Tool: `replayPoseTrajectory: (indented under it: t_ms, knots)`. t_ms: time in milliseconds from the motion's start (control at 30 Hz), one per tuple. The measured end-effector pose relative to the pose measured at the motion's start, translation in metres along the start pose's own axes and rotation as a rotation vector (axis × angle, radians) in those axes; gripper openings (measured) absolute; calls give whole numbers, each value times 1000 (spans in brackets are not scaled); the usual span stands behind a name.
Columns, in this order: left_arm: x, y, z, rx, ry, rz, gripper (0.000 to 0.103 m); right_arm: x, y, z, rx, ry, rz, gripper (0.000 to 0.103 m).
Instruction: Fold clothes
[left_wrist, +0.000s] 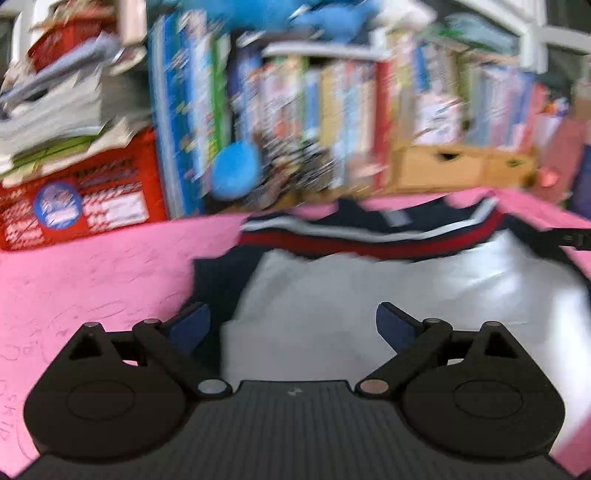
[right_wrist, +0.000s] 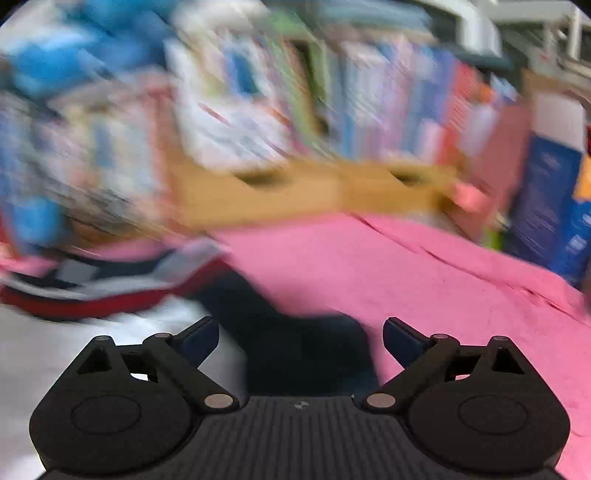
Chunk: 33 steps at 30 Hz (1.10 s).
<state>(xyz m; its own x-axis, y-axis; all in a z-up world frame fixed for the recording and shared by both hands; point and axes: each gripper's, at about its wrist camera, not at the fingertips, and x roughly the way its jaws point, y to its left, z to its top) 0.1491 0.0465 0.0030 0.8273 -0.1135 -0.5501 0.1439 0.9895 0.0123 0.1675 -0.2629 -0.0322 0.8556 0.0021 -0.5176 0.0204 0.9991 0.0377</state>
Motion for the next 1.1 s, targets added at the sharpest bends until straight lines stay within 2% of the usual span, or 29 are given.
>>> replayPoseTrajectory:
  t_ms: [100,167,200,233,300,400,433,500,533,600,667,833,967,1100]
  knots:
    - [-9,-30,-12,65,18,-4,102,-39,43,-17,-105,-8,223,99]
    - [-4,-37,-27,107,64,39,102,-50,70,-37,-195,38,305,99]
    - [-2,-34,-34,110,84,67,103,-52,81,-48,-244,60,313,99]
    - [-3,-26,-41,97,97,86,103,-53,88,-59,-289,79,308,99]
    - [-6,-9,-55,67,113,123,103,-50,78,-73,-307,106,232,100]
    - [-20,23,-68,7,103,208,103,-52,25,-67,-153,146,114,102]
    - [-24,33,-72,-20,106,226,103,-52,7,-67,-114,151,45,102]
    - [-30,53,-79,-118,124,193,103,-58,-21,-72,-88,150,-138,103]
    - [-32,60,-82,-169,134,183,103,-62,-35,-74,-58,154,-196,103]
    - [-39,58,-83,-199,154,199,103,-76,-62,-79,58,177,-172,103]
    - [-53,40,-82,-179,170,199,103,-92,-65,-82,113,189,-150,103]
    - [-89,-5,-92,-120,160,129,103,-133,-3,-93,-19,128,-76,103]
    - [-105,-31,-106,-92,188,77,103,-157,37,-110,-92,135,27,103]
    - [-114,-45,-120,-78,209,65,103,-176,65,-127,-165,155,69,103]
